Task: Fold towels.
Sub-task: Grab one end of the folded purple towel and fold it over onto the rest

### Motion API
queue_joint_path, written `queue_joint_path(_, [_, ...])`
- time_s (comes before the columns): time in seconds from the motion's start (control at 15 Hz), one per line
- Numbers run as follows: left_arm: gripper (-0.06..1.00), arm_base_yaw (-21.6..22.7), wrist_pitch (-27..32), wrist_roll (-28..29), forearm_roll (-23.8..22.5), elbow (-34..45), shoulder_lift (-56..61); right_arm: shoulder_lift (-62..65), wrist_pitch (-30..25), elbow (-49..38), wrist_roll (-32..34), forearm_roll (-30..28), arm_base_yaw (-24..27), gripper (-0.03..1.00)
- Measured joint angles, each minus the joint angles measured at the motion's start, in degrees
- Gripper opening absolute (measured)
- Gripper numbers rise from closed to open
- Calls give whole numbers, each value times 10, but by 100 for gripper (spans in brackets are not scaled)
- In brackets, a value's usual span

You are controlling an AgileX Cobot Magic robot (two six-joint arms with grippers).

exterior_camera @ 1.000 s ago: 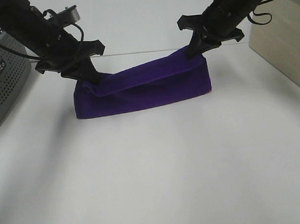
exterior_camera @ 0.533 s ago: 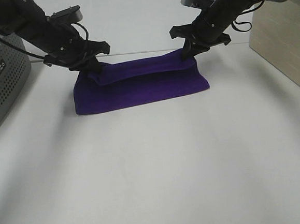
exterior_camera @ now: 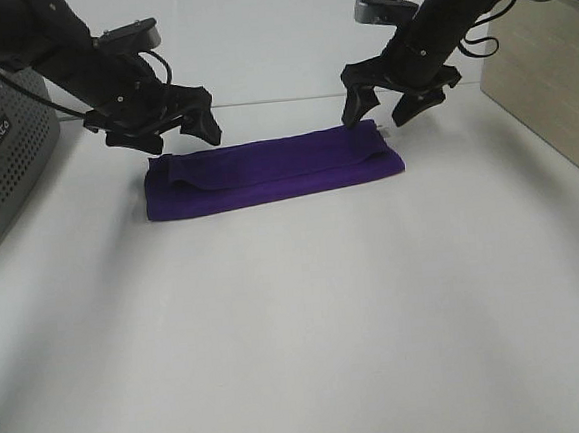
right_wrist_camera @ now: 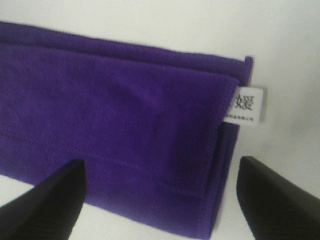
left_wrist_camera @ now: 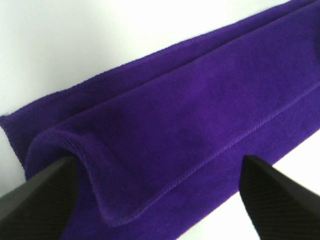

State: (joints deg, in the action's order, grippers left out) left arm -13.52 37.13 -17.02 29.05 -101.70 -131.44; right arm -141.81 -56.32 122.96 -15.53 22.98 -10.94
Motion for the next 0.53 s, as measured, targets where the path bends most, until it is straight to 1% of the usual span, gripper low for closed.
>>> queue_joint_path(0.07, [85, 3, 58, 30, -44, -10, 10, 0, -85, 40, 4, -47, 0, 86])
queue_joint_path(0.13, [85, 6, 95, 60, -76, -18, 12, 0, -115, 62, 5, -58, 0, 86])
queue_joint_path(0.2, [85, 10, 132, 93, -112, -24, 12, 3, -124, 80, 14, -62, 0, 87])
queue_joint_path(0.27, [85, 19, 160, 107, -130, -26, 12, 9, -126, 87, 30, -62, 0, 87])
queue_joint_path(0.33, [85, 32, 178, 108, -132, -26, 10, 17, -129, 90, 45, -62, 0, 87])
queue_joint_path(0.4, [85, 46, 184, 100, -123, -27, 6, 25, -129, 91, 53, -64, 0, 87])
queue_joint_path(0.47, [85, 62, 184, 81, -97, -30, -3, 34, -130, 91, 64, -70, 0, 87])
queue_joint_path(0.53, [85, 77, 184, 50, -60, -30, -16, 44, -131, 91, 73, -77, 0, 87])
